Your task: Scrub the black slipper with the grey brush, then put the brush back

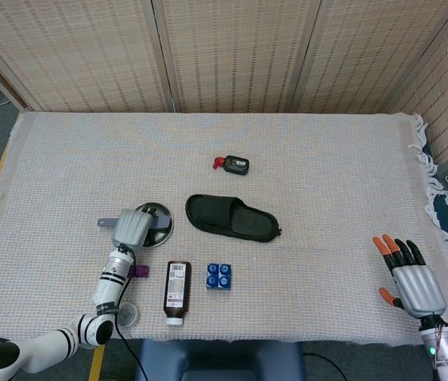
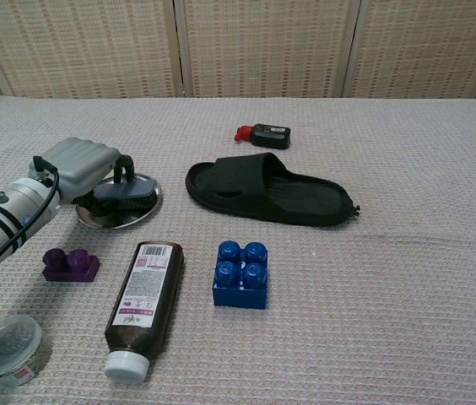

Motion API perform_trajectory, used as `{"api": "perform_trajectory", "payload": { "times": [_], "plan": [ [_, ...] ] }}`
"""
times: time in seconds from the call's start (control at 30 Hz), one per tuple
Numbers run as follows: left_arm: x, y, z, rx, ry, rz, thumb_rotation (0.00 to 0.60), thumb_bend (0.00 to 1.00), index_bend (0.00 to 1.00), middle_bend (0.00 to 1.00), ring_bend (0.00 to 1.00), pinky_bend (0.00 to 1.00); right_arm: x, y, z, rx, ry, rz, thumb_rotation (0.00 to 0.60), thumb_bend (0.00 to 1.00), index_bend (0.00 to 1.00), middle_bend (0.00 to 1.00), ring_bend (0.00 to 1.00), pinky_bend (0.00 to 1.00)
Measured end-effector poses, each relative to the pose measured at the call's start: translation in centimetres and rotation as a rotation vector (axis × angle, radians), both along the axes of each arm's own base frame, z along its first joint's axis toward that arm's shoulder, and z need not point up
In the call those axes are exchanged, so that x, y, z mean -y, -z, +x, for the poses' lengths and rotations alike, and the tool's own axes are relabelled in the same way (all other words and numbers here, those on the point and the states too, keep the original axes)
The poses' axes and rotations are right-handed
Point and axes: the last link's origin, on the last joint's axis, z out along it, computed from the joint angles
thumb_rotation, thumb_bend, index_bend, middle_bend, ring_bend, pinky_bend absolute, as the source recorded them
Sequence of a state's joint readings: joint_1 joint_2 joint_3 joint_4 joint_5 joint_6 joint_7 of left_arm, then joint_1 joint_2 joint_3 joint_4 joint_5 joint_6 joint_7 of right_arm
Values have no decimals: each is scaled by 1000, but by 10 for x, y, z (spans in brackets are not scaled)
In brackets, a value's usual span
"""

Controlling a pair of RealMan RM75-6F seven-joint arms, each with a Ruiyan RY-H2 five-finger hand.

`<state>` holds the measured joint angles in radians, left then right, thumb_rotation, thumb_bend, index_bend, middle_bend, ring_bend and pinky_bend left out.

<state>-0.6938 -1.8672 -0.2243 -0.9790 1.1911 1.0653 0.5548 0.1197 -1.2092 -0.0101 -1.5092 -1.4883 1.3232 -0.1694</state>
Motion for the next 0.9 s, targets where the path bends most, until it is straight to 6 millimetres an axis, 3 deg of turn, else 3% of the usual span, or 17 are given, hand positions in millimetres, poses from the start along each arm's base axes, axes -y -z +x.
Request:
{"api": "perform_trajectory", "payload": {
  "times": [0.5, 0.7, 0.9],
  "plan": [
    [6, -9, 1, -7, 44, 32, 600, 378, 470, 496, 970, 1000, 3, 8, 2, 20, -7, 35, 600, 139, 0, 0, 0, 0],
    [10, -17, 6, 5, 67, 41, 600, 379, 481, 507, 970, 1000, 27, 18, 16, 34, -66, 71, 600, 163, 0, 0, 0, 0],
    [16, -27, 12, 12, 86, 50, 600, 381, 474, 505, 970, 1000, 72, 42, 40, 44, -133, 152, 600, 339, 0, 0, 0, 0]
  ]
}}
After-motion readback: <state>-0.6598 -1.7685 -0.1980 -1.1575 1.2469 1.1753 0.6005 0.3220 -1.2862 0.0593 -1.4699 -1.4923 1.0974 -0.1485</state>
